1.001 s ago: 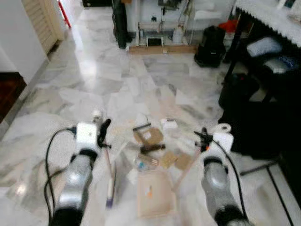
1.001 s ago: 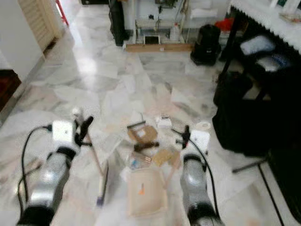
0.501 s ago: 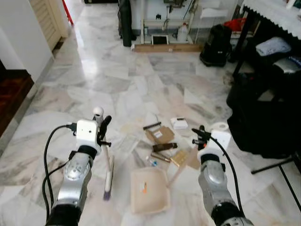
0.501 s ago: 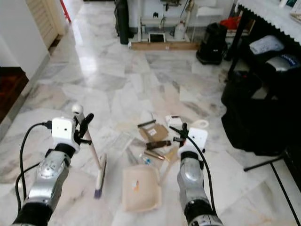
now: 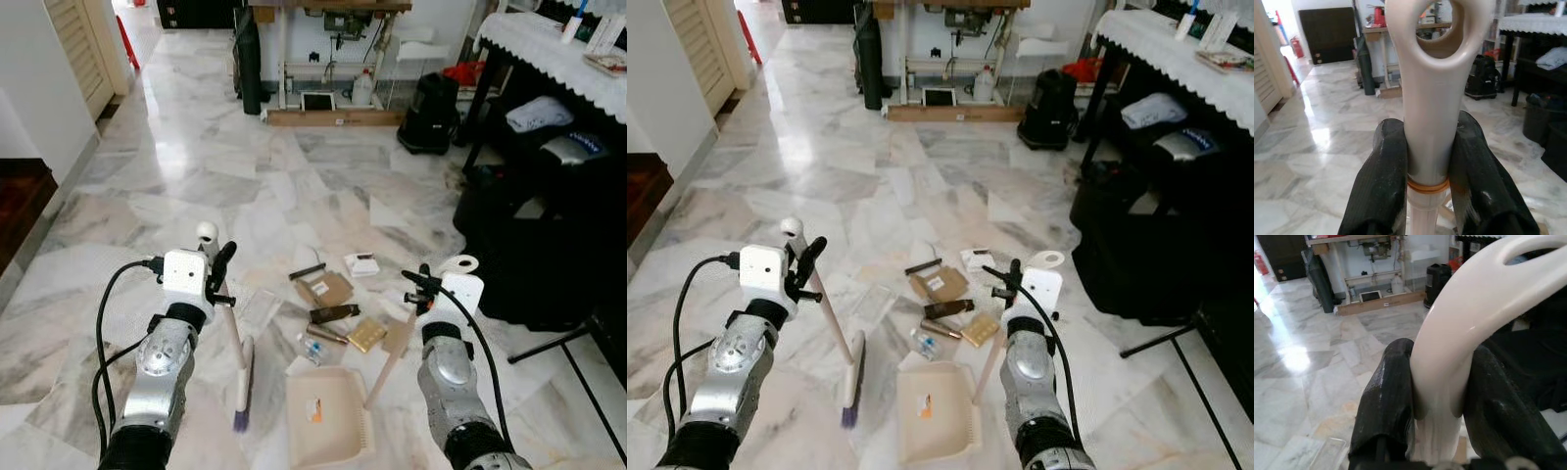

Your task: Sweep floor

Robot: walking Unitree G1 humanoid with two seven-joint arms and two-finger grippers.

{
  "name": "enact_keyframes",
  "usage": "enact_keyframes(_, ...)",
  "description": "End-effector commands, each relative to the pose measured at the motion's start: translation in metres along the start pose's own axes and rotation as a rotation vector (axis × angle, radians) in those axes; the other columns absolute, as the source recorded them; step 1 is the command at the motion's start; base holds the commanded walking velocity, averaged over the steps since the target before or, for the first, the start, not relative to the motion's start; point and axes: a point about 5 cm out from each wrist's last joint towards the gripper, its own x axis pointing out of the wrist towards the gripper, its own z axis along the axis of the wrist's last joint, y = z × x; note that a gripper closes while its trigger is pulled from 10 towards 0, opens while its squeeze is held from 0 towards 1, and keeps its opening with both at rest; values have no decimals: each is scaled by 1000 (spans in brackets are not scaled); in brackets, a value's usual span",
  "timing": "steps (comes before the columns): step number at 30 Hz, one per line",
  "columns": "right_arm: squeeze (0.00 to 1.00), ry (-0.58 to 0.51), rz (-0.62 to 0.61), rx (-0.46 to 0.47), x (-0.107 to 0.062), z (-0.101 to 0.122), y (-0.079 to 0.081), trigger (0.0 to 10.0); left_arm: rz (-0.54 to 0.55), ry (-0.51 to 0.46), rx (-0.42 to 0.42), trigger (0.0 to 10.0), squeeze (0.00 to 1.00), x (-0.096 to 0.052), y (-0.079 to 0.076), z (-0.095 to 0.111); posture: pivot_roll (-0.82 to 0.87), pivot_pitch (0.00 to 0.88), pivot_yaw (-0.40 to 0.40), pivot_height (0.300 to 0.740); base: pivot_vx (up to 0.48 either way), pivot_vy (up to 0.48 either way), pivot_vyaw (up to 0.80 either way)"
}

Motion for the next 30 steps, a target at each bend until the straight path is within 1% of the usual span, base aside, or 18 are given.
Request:
enact_keyframes(1, 0, -19, -9, 0, 4, 6, -3, 10000, -14, -48, 16, 10000, 0, 5, -3, 12, 88, 0, -4, 740, 281, 0, 0)
enact_keyframes(23, 0, -10, 42, -29, 3, 4, 2, 10000, -14, -45, 14, 10000, 0, 5, -4, 11, 84, 0, -9, 740, 294, 0, 0)
enact_keyframes(30, 0, -9, 36, -11, 2, 3, 1, 10000, -4, -47, 15, 10000, 0, 4, -3, 11, 82, 0, -10, 740, 232, 0, 0)
